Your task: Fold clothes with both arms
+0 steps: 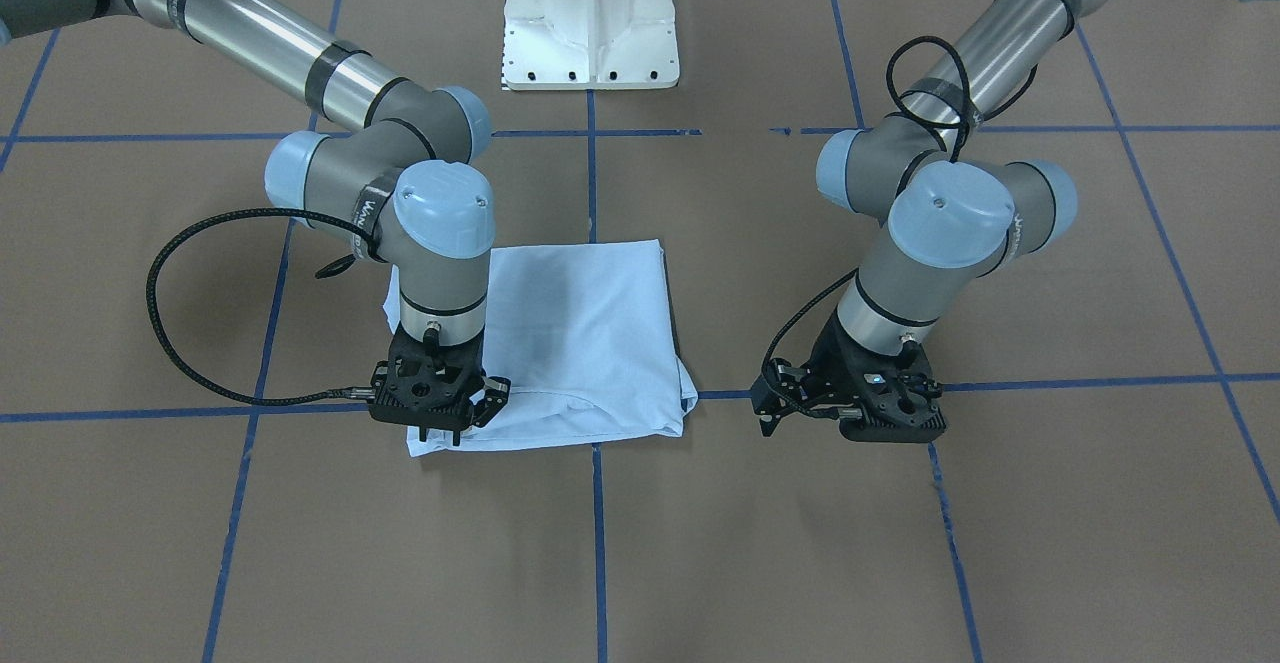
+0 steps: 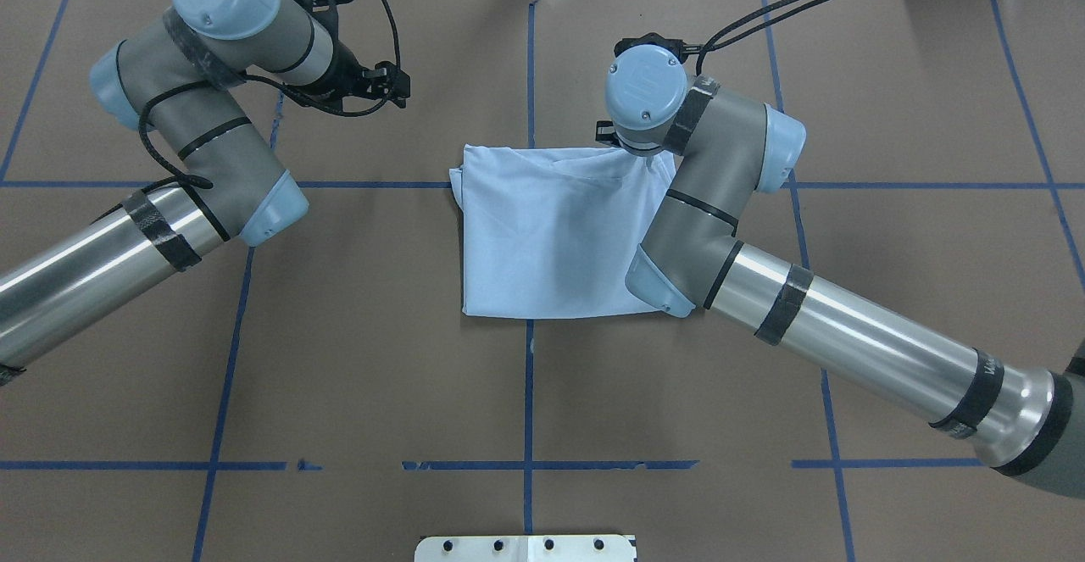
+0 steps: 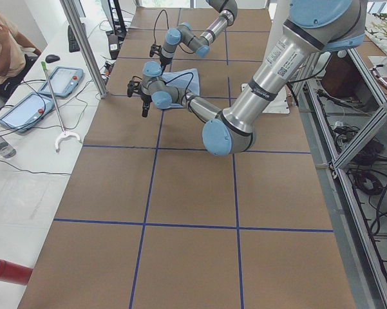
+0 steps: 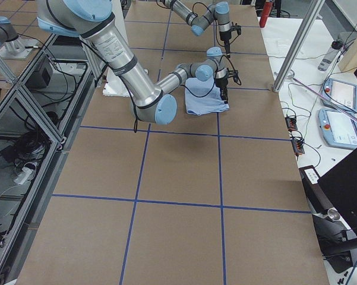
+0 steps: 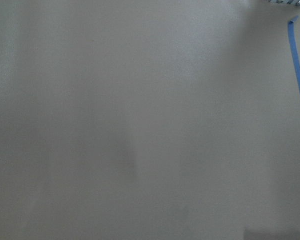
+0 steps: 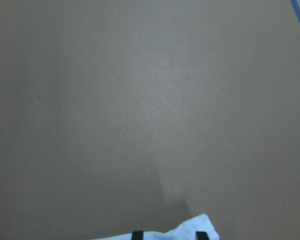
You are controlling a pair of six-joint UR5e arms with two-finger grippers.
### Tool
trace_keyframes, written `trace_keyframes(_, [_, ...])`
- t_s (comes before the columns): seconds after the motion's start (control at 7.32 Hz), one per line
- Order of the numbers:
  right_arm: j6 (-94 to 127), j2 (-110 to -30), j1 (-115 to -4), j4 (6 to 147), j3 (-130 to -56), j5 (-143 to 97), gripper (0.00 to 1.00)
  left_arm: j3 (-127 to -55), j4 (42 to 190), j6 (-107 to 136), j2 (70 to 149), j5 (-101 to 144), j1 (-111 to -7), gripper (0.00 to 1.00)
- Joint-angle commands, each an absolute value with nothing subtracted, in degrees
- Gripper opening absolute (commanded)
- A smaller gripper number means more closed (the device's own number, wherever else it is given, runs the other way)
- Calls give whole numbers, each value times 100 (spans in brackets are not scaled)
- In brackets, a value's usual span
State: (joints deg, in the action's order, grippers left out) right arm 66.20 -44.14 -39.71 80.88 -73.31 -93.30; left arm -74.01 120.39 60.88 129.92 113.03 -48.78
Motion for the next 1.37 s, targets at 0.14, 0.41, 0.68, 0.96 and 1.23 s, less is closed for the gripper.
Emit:
trace_keyframes(0.14, [5182, -4412, -5128, 8130, -7312, -11488, 100, -7933, 11945, 5908, 12668, 11651, -4922, 100])
trace_keyframes(0.41, [4154, -5075, -6121, 8183, -7696, -12618, 100, -8872, 11369, 4569, 11965, 12030, -5481, 100])
trace_keyframes(0.68, [1945, -5982, -6895, 8679, -8190, -12778, 100, -9752, 9870, 2332, 11455, 12059, -6315, 100])
trace_keyframes(0.96, [244, -6519, -7739, 9426, -8462, -12927, 100, -9870, 8671, 508, 11321, 12059, -7238, 100])
trace_keyframes(1.23, [-683, -7526, -8295, 9835, -9023, -13034, 100, -9800, 8175, -539, 10875, 12146, -8335, 100])
